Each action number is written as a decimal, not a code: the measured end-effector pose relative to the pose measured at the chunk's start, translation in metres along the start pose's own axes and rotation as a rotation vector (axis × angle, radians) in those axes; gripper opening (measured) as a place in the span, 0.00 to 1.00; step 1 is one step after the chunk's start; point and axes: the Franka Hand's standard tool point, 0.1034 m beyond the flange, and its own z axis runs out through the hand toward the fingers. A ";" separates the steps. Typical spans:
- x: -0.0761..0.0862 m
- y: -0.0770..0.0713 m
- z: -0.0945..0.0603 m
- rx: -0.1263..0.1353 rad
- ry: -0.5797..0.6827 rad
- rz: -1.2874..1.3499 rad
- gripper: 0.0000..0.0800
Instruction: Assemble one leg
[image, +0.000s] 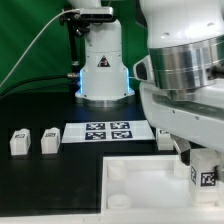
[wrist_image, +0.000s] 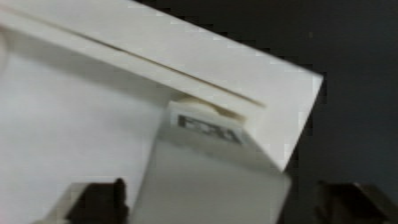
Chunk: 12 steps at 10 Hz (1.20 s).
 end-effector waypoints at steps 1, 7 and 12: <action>-0.001 -0.001 0.000 0.005 -0.007 -0.217 0.78; 0.000 0.001 0.004 -0.119 -0.052 -1.050 0.81; 0.002 -0.001 0.005 -0.109 -0.021 -0.681 0.37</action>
Offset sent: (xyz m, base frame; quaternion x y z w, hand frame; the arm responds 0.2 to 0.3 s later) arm 0.0000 0.0000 0.0000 0.0000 0.0000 -0.1790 0.9838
